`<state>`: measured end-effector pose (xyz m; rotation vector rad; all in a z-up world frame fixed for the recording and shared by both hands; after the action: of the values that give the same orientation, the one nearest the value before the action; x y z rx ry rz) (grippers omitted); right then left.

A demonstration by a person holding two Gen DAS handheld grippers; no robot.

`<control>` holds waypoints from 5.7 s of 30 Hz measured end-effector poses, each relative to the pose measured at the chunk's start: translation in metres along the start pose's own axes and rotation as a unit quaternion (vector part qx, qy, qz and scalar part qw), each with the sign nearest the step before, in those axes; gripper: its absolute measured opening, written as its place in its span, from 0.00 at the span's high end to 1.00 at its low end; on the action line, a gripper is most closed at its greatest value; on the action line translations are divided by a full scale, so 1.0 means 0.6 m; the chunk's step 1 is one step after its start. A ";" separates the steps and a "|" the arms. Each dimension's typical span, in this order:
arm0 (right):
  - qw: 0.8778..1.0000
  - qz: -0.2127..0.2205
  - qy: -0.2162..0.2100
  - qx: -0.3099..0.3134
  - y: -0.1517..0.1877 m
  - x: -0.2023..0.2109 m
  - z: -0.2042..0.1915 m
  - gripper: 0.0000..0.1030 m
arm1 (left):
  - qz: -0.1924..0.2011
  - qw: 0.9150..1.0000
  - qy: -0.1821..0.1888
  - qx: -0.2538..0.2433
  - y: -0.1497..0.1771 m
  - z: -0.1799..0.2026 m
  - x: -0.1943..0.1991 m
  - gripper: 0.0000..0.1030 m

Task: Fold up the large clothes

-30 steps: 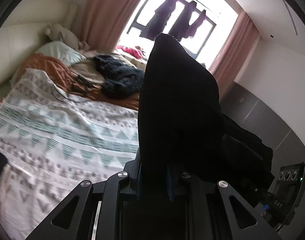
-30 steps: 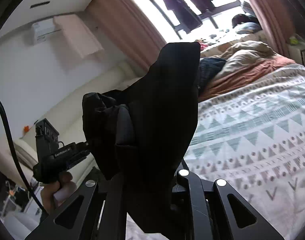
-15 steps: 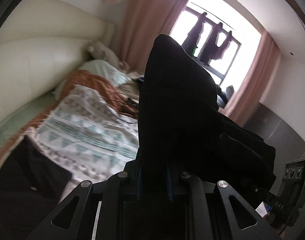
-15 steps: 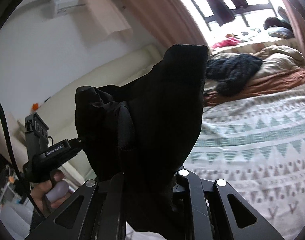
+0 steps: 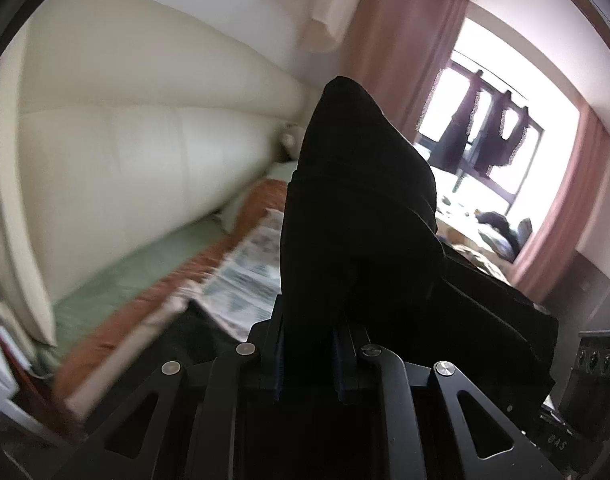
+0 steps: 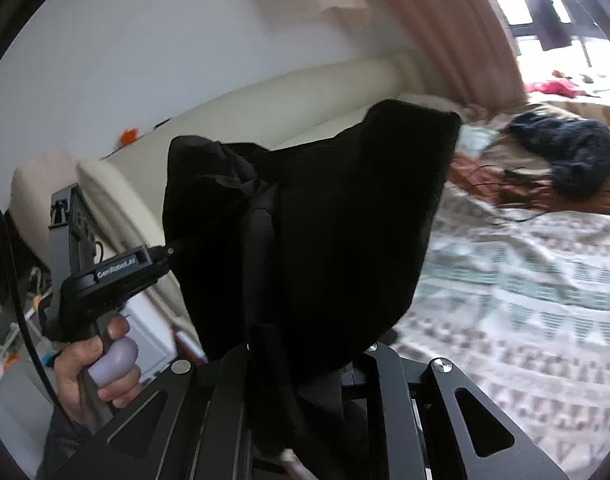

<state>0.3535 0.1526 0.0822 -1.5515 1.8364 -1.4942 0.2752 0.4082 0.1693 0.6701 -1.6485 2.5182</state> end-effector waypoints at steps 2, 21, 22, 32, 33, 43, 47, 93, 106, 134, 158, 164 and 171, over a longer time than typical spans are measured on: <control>1.000 -0.007 -0.015 0.004 0.005 -0.020 -0.033 0.86 | 0.007 1.000 -0.017 -0.001 -0.014 -0.031 0.018 0.82; 0.988 -0.095 -0.117 -0.014 0.105 -0.196 -0.187 0.86 | -0.025 0.988 -0.148 -0.029 -0.031 -0.215 -0.005 0.82; 0.988 -0.103 -0.115 -0.019 0.112 -0.205 -0.171 0.86 | -0.029 0.988 -0.148 -0.031 -0.025 -0.213 -0.018 0.82; 0.985 -0.136 -0.092 -0.056 0.139 -0.276 -0.043 0.86 | -0.076 0.985 -0.148 -0.043 0.009 -0.208 -0.184 0.82; 0.985 -0.137 -0.090 -0.060 0.137 -0.286 -0.034 0.86 | -0.082 0.984 -0.153 -0.045 0.012 -0.209 -0.202 0.82; 0.970 -0.204 -0.067 -0.118 0.182 -0.415 0.087 0.88 | -0.125 0.971 -0.206 0.007 0.099 -0.298 -0.254 0.35; 0.952 -0.246 -0.069 -0.167 0.229 -0.469 0.151 0.88 | -0.139 0.964 -0.228 0.015 0.171 -0.337 -0.225 0.35; 0.982 -0.187 0.012 0.008 0.121 -0.454 0.171 0.56 | -0.078 0.951 -0.298 0.015 0.237 -0.409 -0.127 0.60; 0.959 -0.258 0.108 0.045 0.221 -0.459 0.246 0.57 | -0.108 0.932 -0.346 -0.010 0.290 -0.429 -0.101 0.65; 0.973 -0.156 0.165 0.030 0.111 -0.109 0.230 0.01 | -0.055 0.981 -0.178 -0.054 0.290 -0.146 -0.003 0.04; 0.967 -0.056 0.244 0.047 0.188 0.263 0.231 0.01 | -0.017 0.992 -0.078 -0.100 0.386 0.082 0.142 0.04; 0.963 -0.034 0.265 0.041 0.230 0.351 0.226 0.01 | -0.005 0.993 -0.053 -0.106 0.418 0.121 0.193 0.04; 0.954 -0.012 0.295 0.051 0.287 0.463 0.213 0.01 | 0.010 0.991 -0.031 -0.132 0.459 0.169 0.248 0.04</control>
<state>0.2573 -0.1717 -0.0122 -1.1528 1.9851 -2.2012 0.0965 0.1735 0.0237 0.7119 -1.9707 2.2515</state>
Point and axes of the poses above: each gripper's, at about its wrist camera, not at the fingertips, and x roughly against the way its jaws point, z to its right, y to its underside, the point moved 7 cm from there along -x, roughly the way its jaws point, and after that the axes turned 3 degrees about z, right-handed, at the moved point
